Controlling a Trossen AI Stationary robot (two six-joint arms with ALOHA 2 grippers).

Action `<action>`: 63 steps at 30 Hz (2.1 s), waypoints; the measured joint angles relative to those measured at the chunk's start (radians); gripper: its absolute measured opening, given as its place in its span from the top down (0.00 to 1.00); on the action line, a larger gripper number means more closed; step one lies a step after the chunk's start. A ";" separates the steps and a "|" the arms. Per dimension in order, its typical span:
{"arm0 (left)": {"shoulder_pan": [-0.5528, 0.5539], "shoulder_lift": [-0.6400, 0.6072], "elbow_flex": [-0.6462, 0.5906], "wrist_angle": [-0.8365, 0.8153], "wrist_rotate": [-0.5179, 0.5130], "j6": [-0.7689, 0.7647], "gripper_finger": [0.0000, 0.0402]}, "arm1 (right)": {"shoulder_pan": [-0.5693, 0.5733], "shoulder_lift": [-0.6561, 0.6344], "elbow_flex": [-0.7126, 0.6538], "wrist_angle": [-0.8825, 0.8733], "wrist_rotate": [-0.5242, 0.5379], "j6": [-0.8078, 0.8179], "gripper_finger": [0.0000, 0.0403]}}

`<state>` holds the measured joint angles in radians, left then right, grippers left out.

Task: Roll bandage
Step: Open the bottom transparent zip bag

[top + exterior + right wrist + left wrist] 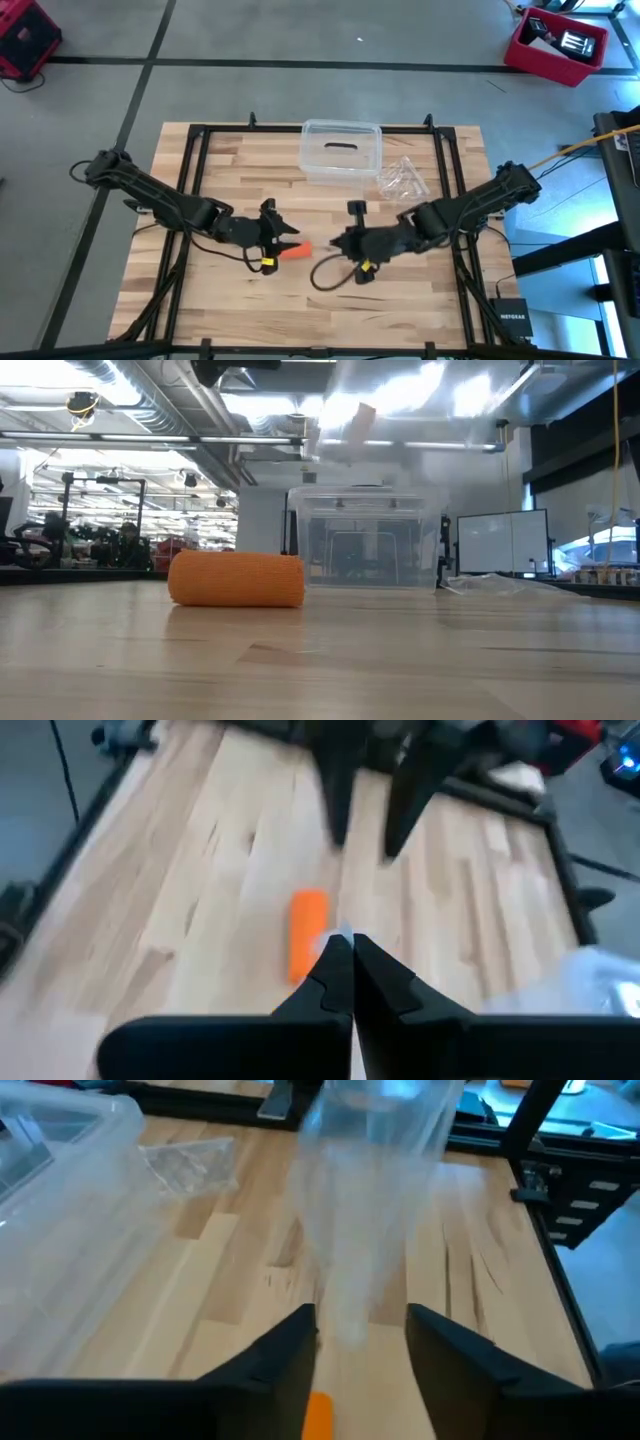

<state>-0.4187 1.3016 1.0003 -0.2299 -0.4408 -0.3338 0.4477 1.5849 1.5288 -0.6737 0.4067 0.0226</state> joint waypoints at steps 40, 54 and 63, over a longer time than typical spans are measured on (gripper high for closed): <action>-0.003 0.330 0.005 0.233 0.001 0.136 0.63 | 0.121 0.000 -0.705 1.038 0.192 0.003 1.00; -0.002 0.380 0.005 0.312 0.016 0.173 0.77 | 0.121 0.000 -0.705 1.047 0.113 0.033 1.00; -0.010 0.350 0.028 0.243 0.004 0.142 0.99 | 0.121 0.000 -0.686 0.989 0.224 0.073 0.85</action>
<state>-0.4289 1.6521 1.0286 0.0129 -0.4372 -0.1919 0.5692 1.5848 0.8424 0.3157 0.6303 0.0957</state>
